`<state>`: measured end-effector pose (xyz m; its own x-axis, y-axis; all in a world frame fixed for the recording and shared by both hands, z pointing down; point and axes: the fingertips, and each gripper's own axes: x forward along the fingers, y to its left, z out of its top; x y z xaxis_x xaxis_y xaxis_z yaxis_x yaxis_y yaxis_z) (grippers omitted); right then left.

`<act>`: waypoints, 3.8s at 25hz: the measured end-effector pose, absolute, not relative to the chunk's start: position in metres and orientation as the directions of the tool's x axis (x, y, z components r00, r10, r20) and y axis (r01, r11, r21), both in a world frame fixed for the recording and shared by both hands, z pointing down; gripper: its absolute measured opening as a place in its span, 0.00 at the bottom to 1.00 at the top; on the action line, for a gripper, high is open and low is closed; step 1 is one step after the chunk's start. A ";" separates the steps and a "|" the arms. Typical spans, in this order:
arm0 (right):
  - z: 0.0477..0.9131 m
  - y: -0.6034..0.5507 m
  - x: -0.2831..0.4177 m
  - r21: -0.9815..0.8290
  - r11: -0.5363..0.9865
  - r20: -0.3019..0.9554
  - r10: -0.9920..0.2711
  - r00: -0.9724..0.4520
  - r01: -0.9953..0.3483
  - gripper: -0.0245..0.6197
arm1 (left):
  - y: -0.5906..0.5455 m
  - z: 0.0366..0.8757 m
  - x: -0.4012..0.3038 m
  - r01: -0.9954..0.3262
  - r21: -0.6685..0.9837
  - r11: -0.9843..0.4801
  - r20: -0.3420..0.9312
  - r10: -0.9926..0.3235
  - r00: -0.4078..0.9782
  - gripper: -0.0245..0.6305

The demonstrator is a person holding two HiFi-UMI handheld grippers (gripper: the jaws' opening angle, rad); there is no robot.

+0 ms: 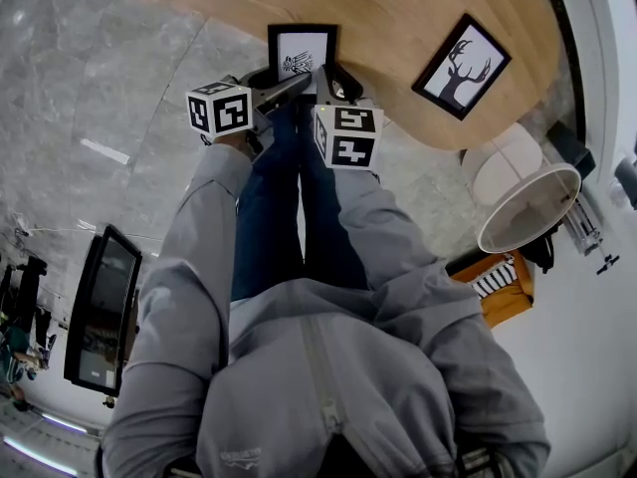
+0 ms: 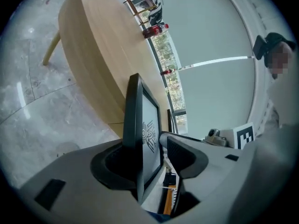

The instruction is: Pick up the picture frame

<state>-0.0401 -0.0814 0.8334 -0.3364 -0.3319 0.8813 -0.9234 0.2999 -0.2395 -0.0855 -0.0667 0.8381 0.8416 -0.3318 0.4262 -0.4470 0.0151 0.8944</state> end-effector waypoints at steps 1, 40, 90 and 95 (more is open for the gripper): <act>0.833 -0.080 -0.041 -0.245 0.308 0.880 -0.326 -0.344 -0.919 0.17 | -0.065 0.837 -0.084 -0.436 0.900 0.023 0.420 -0.321 0.849 0.42; 0.734 -0.097 0.006 -0.220 0.261 0.886 -0.350 -0.305 -0.940 0.10 | -0.078 0.758 -0.057 -0.681 0.732 -0.013 0.661 -0.225 0.715 0.07; 0.263 -0.137 0.085 -0.130 0.278 0.520 -0.798 -0.304 -0.952 0.09 | -0.143 0.257 -0.061 -0.861 0.340 -0.379 0.429 -0.752 0.501 0.07; 0.213 -0.135 0.078 -0.122 0.297 0.425 -0.847 -0.320 -0.947 0.09 | -0.136 0.200 -0.061 -0.873 0.258 -0.414 0.335 -0.809 0.483 0.07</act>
